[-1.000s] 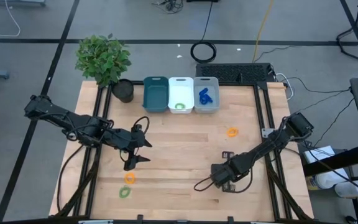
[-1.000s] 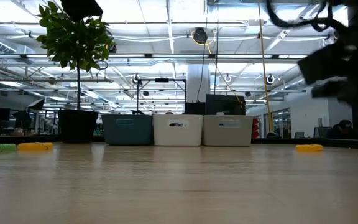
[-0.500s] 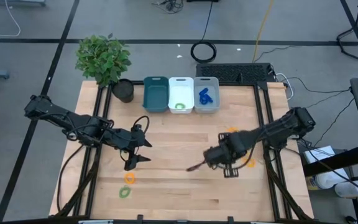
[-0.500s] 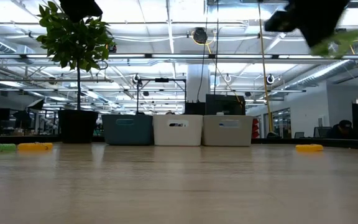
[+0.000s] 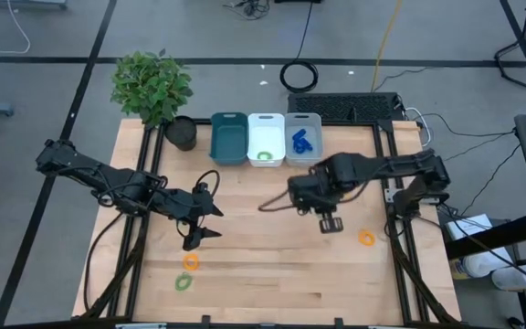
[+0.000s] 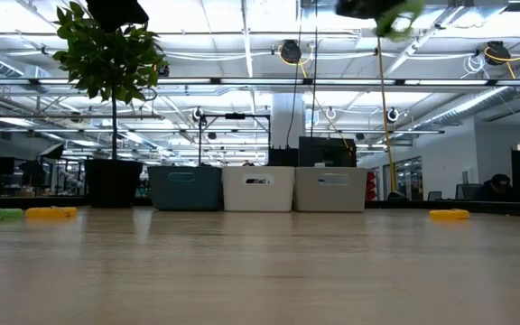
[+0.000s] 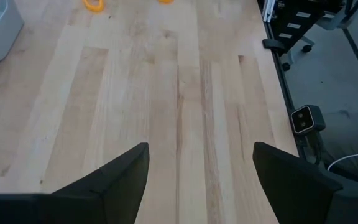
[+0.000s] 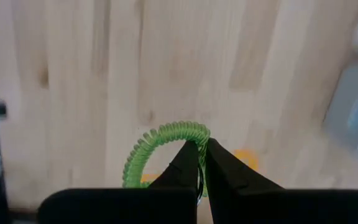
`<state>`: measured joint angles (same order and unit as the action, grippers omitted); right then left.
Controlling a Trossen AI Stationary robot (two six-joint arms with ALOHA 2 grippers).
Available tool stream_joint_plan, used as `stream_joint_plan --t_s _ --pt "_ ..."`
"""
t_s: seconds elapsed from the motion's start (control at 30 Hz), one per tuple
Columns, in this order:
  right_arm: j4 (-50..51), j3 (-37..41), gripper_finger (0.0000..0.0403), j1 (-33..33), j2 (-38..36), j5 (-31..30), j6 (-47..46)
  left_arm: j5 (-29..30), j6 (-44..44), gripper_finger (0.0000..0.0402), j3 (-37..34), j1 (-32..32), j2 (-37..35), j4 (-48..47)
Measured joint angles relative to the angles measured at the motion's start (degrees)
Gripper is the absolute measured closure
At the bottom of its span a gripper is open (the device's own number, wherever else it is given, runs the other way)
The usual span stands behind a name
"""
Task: Sort spring keychains
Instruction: Put the green spring keychain in the white bin
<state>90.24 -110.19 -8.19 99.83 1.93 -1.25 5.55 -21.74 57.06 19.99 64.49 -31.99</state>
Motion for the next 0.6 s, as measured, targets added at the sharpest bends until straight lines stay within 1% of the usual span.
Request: stream_joint_plan --t_s 0.13,0.23,0.33,0.5,0.6 --pt "-0.4 -6.5 0.0403 2.2 2.5 2.5 4.9 0.0 -0.1 0.011 0.0 0.0 0.0 0.0" --pt "-0.2 -9.4 0.0403 5.2 4.4 2.6 9.3 0.1 -0.6 0.011 0.0 0.0 0.0 0.0" --pt "-2.3 -9.6 0.0403 9.6 5.7 -0.2 14.1 0.6 -2.0 0.011 0.0 -0.1 0.0 0.0" --pt "-6.3 -9.7 0.0403 17.0 9.2 -1.4 19.9 3.5 -2.8 0.011 0.0 -1.0 0.0 0.0" --pt "-9.8 -9.6 0.0403 20.2 11.7 -5.2 24.0 6.1 -2.5 0.011 0.0 -2.0 0.0 0.0"
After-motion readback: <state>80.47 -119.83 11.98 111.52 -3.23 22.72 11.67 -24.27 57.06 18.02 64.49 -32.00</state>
